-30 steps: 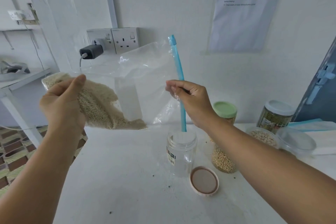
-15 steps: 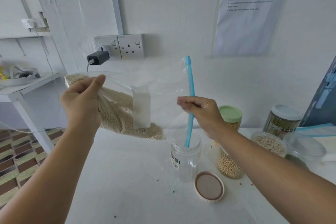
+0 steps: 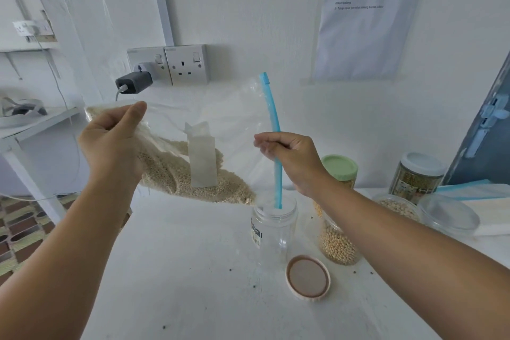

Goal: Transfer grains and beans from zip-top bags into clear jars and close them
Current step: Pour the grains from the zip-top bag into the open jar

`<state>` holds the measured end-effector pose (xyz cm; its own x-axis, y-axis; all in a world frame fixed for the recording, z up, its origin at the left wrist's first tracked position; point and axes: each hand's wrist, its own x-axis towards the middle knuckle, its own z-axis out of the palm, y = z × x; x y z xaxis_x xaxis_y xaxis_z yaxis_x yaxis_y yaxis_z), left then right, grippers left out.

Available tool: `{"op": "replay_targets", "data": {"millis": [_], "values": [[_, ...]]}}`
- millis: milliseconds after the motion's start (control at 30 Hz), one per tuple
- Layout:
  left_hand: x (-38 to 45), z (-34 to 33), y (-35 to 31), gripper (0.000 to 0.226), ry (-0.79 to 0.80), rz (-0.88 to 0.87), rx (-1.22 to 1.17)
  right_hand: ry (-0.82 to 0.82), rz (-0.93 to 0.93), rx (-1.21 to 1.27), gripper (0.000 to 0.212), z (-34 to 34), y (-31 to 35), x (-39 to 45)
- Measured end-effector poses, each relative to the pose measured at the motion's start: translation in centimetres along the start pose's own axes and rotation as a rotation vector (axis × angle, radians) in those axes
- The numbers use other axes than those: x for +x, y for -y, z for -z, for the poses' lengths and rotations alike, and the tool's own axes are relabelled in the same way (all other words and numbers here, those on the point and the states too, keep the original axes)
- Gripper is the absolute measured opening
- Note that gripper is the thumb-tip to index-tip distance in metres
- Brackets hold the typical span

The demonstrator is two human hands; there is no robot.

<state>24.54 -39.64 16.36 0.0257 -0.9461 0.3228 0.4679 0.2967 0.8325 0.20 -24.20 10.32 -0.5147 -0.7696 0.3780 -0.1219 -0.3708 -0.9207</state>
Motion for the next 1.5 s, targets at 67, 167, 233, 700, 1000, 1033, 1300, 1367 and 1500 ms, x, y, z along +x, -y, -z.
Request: {"op": "replay_targets", "data": {"millis": [67, 167, 233, 700, 1000, 1033, 1300, 1367, 1500], "values": [[0.5, 0.2, -0.1, 0.020, 0.000, 0.002, -0.001, -0.002, -0.012, 0.048, 0.027, -0.2, 0.2, 0.4], [1.1, 0.4, -0.3, 0.021, 0.007, -0.004, -0.014, 0.012, -0.042, 0.109, 0.028, -0.4, 0.3, 0.6], [1.4, 0.6, -0.2, 0.021, 0.004, -0.006, -0.014, 0.016, -0.050, 0.113, 0.027, -0.5, 0.0, 0.4], [2.0, 0.9, -1.6, 0.020, 0.034, -0.028, -0.022, 0.015, -0.028, 0.123, 0.024, -1.4, -0.1, 0.8], [1.6, -0.1, -2.1, 0.023, 0.105, -0.078, -0.050, 0.001, -0.033, 0.150, 0.027, -0.8, -0.1, 0.3], [1.5, -0.3, -2.3, 0.025, 0.118, -0.085, -0.052, 0.001, -0.034, 0.149, 0.027, -0.8, -0.1, 0.2], [1.2, -1.3, -3.1, 0.029, 0.171, -0.123, -0.054, -0.007, -0.034, 0.169, 0.025, -0.8, -0.1, -0.2], [1.3, -1.3, -3.0, 0.030, 0.170, -0.132, -0.053, -0.007, -0.032, 0.168, 0.025, -0.8, -0.2, -0.4], [1.5, -1.2, -2.9, 0.027, 0.177, -0.129, -0.053, -0.009, -0.032, 0.161, 0.025, -0.7, -0.3, -0.7]]}}
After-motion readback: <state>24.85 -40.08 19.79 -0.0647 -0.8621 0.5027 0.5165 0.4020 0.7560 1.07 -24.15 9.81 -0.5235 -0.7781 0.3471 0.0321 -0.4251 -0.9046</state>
